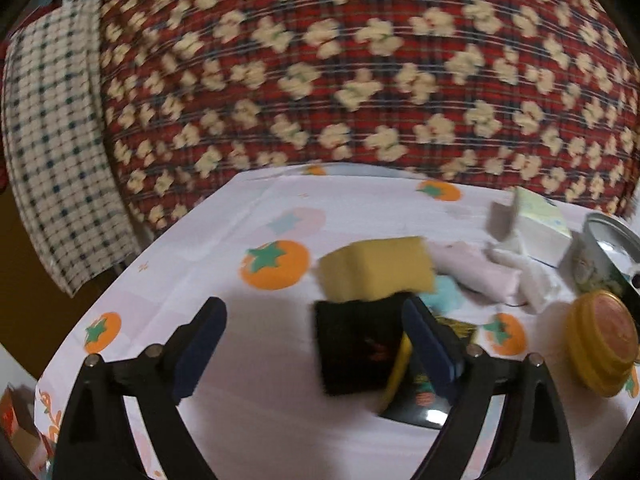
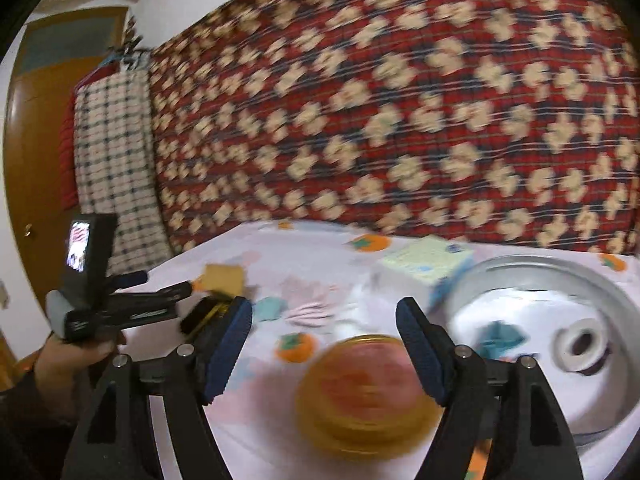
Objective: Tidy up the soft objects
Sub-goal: 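Grasp the yellow sponge with the left tool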
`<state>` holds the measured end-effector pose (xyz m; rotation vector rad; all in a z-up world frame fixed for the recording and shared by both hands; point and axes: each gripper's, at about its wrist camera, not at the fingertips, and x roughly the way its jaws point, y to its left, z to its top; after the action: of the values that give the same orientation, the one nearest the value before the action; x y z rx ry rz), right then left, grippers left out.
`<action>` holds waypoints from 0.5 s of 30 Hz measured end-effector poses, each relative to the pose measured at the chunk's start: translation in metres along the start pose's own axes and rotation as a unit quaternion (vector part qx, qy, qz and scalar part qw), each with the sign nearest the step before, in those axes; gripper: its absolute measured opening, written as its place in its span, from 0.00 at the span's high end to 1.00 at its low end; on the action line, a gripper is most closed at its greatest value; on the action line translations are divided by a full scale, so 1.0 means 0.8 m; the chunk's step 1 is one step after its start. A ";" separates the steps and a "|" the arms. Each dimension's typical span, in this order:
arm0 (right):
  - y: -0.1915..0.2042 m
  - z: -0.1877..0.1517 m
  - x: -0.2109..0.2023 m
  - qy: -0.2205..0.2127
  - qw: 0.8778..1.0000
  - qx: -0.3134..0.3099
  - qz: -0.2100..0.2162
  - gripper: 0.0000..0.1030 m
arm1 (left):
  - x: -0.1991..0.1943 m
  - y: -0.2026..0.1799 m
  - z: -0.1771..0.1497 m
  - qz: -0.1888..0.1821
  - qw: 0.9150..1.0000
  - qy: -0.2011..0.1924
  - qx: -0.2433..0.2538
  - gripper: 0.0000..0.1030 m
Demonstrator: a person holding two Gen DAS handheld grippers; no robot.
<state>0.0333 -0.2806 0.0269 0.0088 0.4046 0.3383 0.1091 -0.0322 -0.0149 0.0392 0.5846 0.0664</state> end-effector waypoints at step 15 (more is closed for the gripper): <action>0.110 -0.024 0.156 0.182 0.982 0.027 0.044 0.25 | 0.032 0.084 -0.013 -0.001 0.994 0.020 -0.108 0.04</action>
<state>0.1053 -0.1581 -0.0319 0.0172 0.7785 0.4183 0.1213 0.0369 -0.0338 -0.1728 0.6151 0.1285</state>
